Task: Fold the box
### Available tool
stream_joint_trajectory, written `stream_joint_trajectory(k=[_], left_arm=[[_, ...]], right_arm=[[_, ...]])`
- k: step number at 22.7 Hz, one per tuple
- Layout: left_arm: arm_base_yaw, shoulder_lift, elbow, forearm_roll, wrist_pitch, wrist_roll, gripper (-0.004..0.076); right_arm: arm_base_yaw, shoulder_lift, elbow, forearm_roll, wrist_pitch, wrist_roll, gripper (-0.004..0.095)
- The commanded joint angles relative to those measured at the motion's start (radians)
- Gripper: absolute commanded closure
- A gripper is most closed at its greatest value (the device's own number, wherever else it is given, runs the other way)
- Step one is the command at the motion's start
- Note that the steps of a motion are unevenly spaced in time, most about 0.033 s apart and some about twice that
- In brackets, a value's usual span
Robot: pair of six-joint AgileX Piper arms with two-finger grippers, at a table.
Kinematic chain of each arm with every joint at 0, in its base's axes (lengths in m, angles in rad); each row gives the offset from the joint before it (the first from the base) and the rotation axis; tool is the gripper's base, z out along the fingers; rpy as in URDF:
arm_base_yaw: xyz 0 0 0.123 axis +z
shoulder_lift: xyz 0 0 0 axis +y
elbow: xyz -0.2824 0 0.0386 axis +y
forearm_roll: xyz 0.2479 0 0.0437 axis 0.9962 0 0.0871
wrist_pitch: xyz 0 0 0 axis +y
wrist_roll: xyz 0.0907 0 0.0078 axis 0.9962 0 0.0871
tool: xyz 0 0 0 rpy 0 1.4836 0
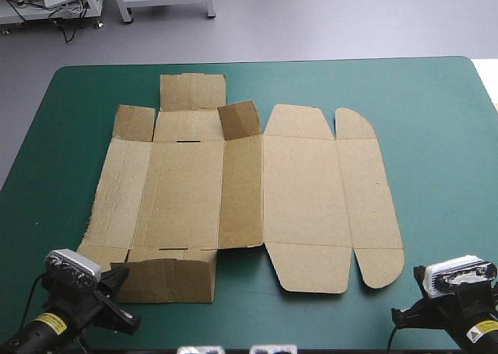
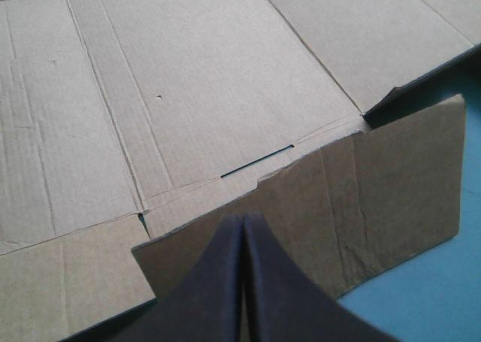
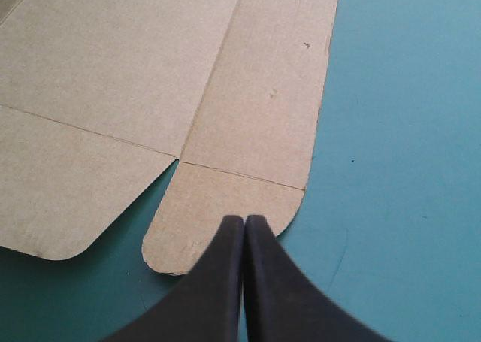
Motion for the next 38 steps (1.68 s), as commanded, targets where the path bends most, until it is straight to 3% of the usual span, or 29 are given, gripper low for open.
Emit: stream_joint_trajectory(k=[1,12,19,24,32,36,38], left_arm=[[-0.002,0.010,-0.036,-0.023,-0.063,-0.009,0.0734],[-0.002,0.010,-0.047,-0.021,-0.057,0.010,0.0734],[-0.002,0.061,-0.196,0.010,-0.090,0.091,0.0734],[-0.002,0.216,-0.339,0.130,-0.141,0.089,0.0734],[-0.002,0.500,-0.478,0.371,-0.261,-0.064,0.0734],[-0.002,0.736,-0.605,0.720,-0.223,-0.357,0.0734],[0.003,0.843,-0.681,0.820,-0.144,-0.389,0.0733]], right_arm=[[0.004,0.012,-0.023,0.015,-0.056,-0.005,0.0921],[0.004,0.012,-0.023,0.015,-0.056,-0.005,0.0921],[0.004,0.012,-0.023,0.015,-0.057,-0.005,0.0921],[0.004,0.012,-0.023,0.015,-0.057,-0.005,0.0921],[0.004,0.012,-0.023,0.015,-0.057,-0.005,0.0921],[0.004,0.012,-0.023,0.015,-0.057,-0.005,0.0921],[0.004,0.012,-0.023,0.015,-0.057,-0.005,0.0921]])
